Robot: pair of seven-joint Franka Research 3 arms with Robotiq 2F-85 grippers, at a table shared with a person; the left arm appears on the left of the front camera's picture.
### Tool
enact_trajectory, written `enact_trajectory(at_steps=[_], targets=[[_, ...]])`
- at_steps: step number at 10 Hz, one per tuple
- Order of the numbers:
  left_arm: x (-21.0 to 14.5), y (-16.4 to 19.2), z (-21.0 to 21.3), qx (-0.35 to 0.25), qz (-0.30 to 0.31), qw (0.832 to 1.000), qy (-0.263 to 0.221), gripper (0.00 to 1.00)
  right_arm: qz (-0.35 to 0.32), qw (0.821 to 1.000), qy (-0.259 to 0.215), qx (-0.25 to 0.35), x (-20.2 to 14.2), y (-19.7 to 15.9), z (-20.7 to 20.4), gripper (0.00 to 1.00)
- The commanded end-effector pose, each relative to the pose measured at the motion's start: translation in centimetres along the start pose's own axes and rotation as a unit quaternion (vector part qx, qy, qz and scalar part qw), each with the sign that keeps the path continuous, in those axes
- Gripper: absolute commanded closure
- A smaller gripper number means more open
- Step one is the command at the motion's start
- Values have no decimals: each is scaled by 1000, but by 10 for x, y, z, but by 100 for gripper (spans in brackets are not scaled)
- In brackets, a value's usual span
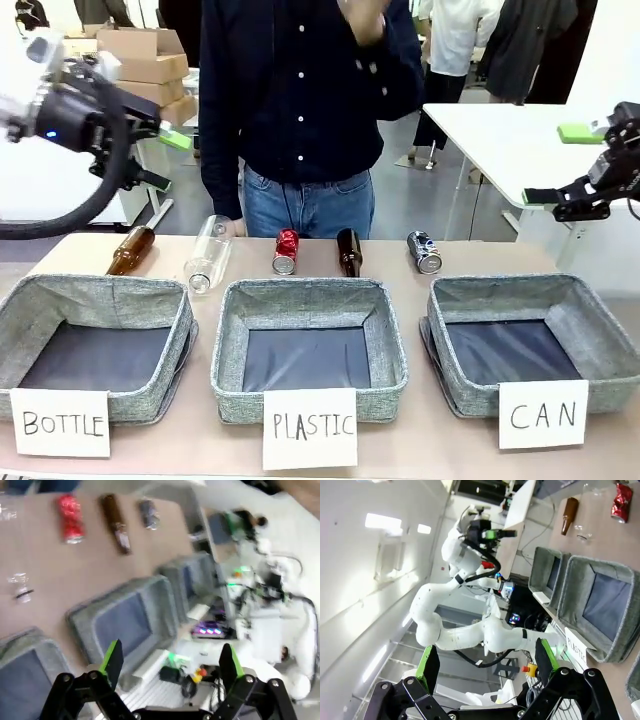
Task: Sort the can waste into the basket.
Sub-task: Pick up the can waste from the table and place it in the right Fabric basket.
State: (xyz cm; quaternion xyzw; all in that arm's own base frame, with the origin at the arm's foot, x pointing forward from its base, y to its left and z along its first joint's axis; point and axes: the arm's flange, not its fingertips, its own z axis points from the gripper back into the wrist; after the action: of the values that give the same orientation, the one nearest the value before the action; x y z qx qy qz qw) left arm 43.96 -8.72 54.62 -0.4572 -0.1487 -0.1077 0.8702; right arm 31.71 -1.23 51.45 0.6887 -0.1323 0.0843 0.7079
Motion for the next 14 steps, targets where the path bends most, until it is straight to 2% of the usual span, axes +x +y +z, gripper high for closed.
enact_trajectory(at_steps=[1,2,3,14], targets=[[32,8,-18,78,41,995,45,0,15,1000,-2,10,5,1,-1,0],[42,10,-32,98,32,994,39,0,15,1000,-2,10,5,1,-1,0],[18,8,-13,45,17,999,12,0,15,1000,-2,10,5,1,-1,0],[18,8,-13,45,17,999,12,0,15,1000,-2,10,5,1,-1,0]])
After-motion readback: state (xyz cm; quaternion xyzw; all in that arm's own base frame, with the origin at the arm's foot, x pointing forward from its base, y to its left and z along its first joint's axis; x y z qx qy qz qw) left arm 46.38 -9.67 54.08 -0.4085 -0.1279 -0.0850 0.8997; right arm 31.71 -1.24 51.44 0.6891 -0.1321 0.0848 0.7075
